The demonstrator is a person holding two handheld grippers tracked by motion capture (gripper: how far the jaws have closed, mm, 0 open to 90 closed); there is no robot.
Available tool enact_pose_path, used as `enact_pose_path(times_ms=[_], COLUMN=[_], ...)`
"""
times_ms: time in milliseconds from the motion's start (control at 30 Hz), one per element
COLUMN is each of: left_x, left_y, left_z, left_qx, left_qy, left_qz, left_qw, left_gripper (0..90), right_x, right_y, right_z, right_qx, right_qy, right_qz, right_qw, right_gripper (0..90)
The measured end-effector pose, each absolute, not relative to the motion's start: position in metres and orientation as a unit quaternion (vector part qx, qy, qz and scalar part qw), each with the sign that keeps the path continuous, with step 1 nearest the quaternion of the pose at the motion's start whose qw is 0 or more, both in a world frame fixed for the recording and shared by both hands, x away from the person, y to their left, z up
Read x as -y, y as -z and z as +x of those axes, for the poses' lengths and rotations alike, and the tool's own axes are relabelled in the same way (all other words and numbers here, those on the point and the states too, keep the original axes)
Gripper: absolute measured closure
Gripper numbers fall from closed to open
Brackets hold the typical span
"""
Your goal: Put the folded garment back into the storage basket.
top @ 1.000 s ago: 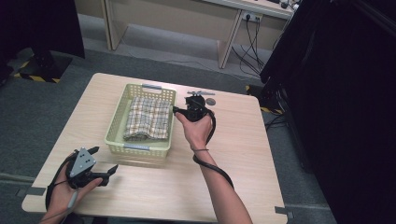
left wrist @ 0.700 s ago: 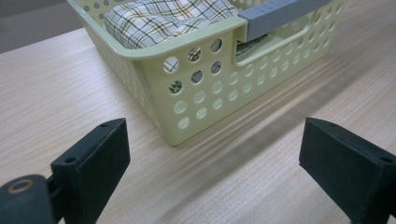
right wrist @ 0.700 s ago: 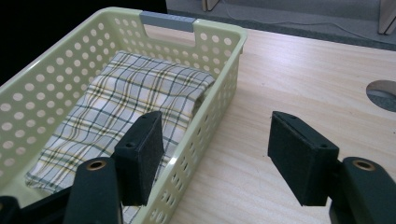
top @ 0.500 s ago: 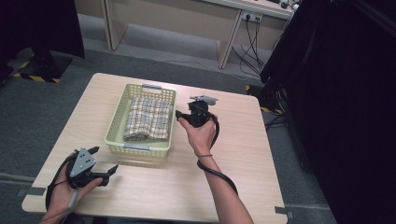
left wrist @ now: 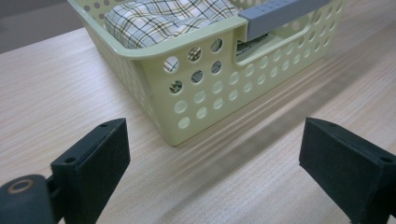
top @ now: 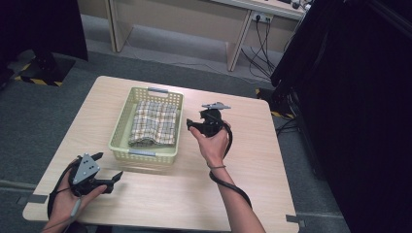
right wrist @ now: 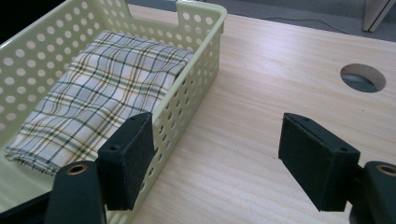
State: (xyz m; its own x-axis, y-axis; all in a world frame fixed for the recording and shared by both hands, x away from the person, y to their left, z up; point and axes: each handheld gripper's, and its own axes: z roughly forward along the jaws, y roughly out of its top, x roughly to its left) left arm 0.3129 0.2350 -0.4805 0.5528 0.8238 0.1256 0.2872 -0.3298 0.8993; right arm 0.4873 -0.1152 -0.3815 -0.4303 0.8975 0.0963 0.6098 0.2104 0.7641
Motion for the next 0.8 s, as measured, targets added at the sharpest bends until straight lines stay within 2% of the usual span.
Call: enact_pose_path(times_ms=[800], left_x=[-0.235], left_y=[0.481], left_z=[0.313], left_qx=[-0.366], left_qy=[-0.3], left_qz=[0.759], left_qw=[0.447], left_gripper=[8.2], right_x=[0.14], right_y=[0.392], right_z=[0.477], right_qx=[-0.749], right_qy=[-0.375], right_qz=[0.51], right_qw=[0.194], right_gripper=[19.8])
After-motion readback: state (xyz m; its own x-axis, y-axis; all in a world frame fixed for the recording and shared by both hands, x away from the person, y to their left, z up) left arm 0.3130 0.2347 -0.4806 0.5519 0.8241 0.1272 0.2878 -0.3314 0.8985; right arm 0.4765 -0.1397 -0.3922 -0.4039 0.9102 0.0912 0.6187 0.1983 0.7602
